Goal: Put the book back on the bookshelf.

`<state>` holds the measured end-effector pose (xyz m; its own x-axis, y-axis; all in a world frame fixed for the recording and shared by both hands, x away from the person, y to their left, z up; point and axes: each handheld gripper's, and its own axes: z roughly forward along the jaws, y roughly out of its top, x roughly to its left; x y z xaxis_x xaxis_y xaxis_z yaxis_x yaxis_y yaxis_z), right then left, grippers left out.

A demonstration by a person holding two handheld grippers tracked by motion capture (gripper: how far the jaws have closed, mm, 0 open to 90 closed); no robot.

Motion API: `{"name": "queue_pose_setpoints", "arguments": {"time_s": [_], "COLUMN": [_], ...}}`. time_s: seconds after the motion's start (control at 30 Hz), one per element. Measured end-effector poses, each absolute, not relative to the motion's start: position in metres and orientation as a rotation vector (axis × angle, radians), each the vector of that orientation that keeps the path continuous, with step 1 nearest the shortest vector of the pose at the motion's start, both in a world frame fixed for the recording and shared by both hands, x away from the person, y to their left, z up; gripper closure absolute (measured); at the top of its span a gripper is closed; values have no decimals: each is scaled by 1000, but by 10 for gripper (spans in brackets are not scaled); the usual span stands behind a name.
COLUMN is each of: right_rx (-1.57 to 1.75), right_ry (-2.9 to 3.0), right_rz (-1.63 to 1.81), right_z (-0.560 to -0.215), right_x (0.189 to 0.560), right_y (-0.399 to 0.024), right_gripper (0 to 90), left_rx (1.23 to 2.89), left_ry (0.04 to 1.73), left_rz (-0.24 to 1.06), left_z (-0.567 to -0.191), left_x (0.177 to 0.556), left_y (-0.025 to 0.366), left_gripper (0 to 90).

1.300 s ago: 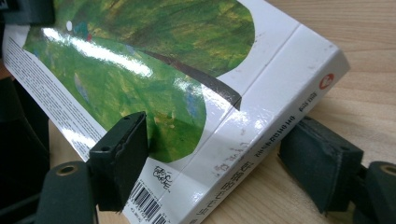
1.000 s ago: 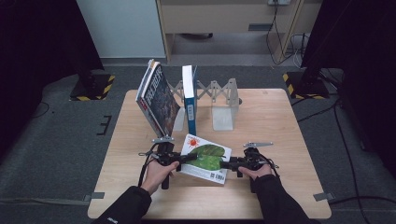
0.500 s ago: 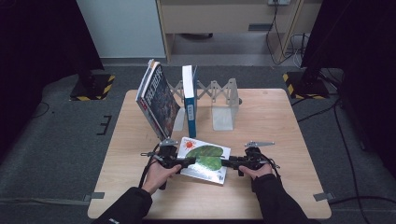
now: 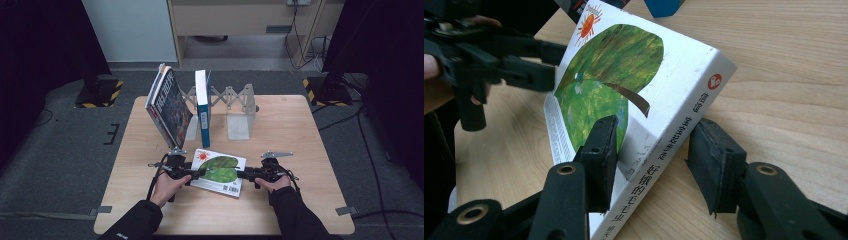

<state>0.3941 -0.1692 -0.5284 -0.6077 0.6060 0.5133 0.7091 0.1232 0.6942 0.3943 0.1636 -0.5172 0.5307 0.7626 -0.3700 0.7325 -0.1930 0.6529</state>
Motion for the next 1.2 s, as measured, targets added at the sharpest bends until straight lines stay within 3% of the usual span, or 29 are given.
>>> {"name": "queue_pose_setpoints", "arguments": {"time_s": [0.2, 0.3, 0.67, 1.0, 1.2], "right_rx": [-1323, -1317, -1302, -1239, -1202], "right_ry": [-2265, -2259, -2179, -2134, -2089], "right_rz": [-1509, -1514, -1542, -1543, -1549], "right_z": [-527, -528, -530, -528, -523], "right_x": [393, 394, 393, 390, 389], "right_y": [-168, -167, -165, -159, -163], "right_gripper": [551, 507, 468, 542, 657], "left_rx": [1943, 1916, 1924, 1927, 1893], "left_ry": [1239, 1249, 1220, 1156, 1181], "left_rz": [40, -3, -37, -11, 23], "left_z": [-519, -518, -522, -519, -515], "left_x": [394, 392, 385, 383, 386], "left_y": [160, 160, 150, 145, 155], "left_gripper": [274, 307, 280, 293, 235]}}
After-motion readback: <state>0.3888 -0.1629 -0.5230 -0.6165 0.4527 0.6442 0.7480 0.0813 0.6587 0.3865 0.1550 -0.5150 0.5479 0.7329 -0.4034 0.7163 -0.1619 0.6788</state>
